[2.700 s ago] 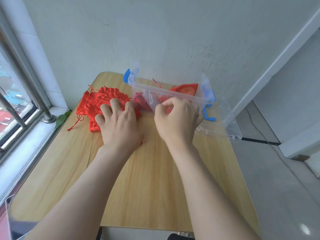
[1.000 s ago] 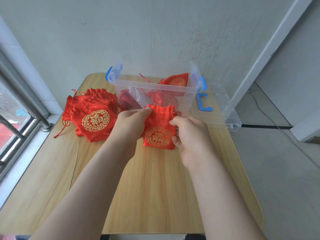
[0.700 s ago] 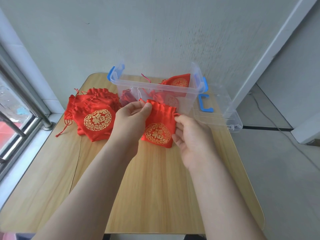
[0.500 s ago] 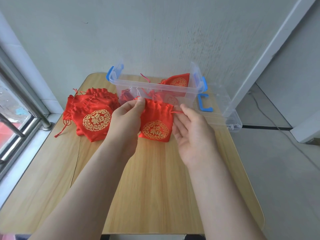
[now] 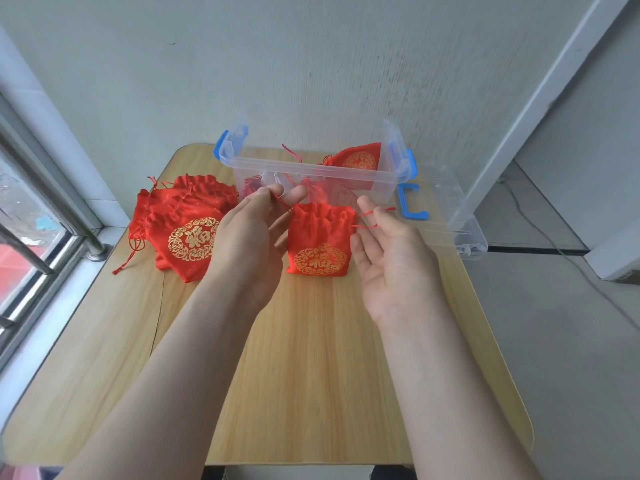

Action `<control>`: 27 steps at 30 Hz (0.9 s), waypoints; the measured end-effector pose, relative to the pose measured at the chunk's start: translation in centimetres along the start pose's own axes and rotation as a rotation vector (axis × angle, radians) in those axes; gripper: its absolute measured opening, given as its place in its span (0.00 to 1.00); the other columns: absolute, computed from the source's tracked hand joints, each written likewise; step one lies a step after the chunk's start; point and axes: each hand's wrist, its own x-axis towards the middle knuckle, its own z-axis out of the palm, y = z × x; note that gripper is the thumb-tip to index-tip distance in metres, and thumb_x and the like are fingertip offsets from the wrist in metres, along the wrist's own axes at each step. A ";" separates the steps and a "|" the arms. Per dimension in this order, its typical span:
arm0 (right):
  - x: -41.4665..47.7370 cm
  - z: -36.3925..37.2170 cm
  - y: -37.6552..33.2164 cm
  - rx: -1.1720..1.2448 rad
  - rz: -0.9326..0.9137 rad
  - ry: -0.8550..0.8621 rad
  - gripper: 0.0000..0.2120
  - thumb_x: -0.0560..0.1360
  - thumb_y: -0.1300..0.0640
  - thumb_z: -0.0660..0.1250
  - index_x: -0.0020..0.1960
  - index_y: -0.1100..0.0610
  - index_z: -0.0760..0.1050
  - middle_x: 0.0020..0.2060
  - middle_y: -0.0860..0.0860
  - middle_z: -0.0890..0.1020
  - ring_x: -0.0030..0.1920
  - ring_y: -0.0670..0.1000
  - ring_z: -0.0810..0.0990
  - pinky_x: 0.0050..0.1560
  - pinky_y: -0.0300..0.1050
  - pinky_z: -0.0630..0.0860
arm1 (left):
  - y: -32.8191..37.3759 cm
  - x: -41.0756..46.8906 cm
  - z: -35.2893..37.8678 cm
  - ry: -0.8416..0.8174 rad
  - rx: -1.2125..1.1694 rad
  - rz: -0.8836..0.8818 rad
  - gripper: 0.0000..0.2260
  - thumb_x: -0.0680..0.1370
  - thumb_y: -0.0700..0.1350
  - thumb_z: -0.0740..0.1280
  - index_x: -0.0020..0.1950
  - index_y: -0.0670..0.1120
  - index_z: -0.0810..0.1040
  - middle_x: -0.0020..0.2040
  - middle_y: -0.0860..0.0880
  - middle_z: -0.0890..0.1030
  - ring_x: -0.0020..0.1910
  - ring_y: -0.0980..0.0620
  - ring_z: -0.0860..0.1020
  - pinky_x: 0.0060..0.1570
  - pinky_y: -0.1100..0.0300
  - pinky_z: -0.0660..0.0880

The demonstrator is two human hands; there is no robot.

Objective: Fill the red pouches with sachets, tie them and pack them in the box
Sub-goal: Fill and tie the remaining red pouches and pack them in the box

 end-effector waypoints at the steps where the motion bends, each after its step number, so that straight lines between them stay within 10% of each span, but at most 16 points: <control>1: 0.0 0.0 0.0 0.010 -0.003 -0.011 0.06 0.83 0.58 0.71 0.59 0.53 0.83 0.53 0.48 0.90 0.56 0.46 0.88 0.59 0.42 0.81 | 0.0 0.0 0.0 -0.001 -0.010 0.005 0.05 0.89 0.47 0.60 0.60 0.50 0.75 0.57 0.49 0.88 0.53 0.51 0.82 0.60 0.52 0.74; 8: 0.1 -0.2 -0.3 0.077 -0.021 -0.003 0.07 0.84 0.54 0.69 0.62 0.51 0.81 0.53 0.49 0.90 0.57 0.49 0.88 0.65 0.46 0.79 | -0.1 0.4 0.0 0.140 -0.229 -0.034 0.11 0.90 0.45 0.55 0.57 0.47 0.76 0.57 0.46 0.88 0.57 0.49 0.87 0.63 0.53 0.78; 19: 0.1 -0.3 -0.3 0.266 0.050 0.171 0.06 0.89 0.63 0.56 0.56 0.61 0.71 0.48 0.55 0.83 0.40 0.55 0.90 0.53 0.55 0.86 | 0.0 0.3 0.4 0.311 -0.413 -0.020 0.15 0.90 0.46 0.55 0.47 0.46 0.74 0.30 0.51 0.74 0.26 0.53 0.74 0.37 0.55 0.83; 27: 0.2 -0.7 -0.6 0.172 0.142 0.178 0.12 0.85 0.68 0.56 0.47 0.57 0.72 0.30 0.50 0.82 0.20 0.45 0.65 0.22 0.36 0.68 | -0.4 0.8 0.3 0.324 -0.257 -0.064 0.17 0.90 0.46 0.54 0.42 0.50 0.71 0.28 0.54 0.69 0.23 0.55 0.63 0.23 0.64 0.65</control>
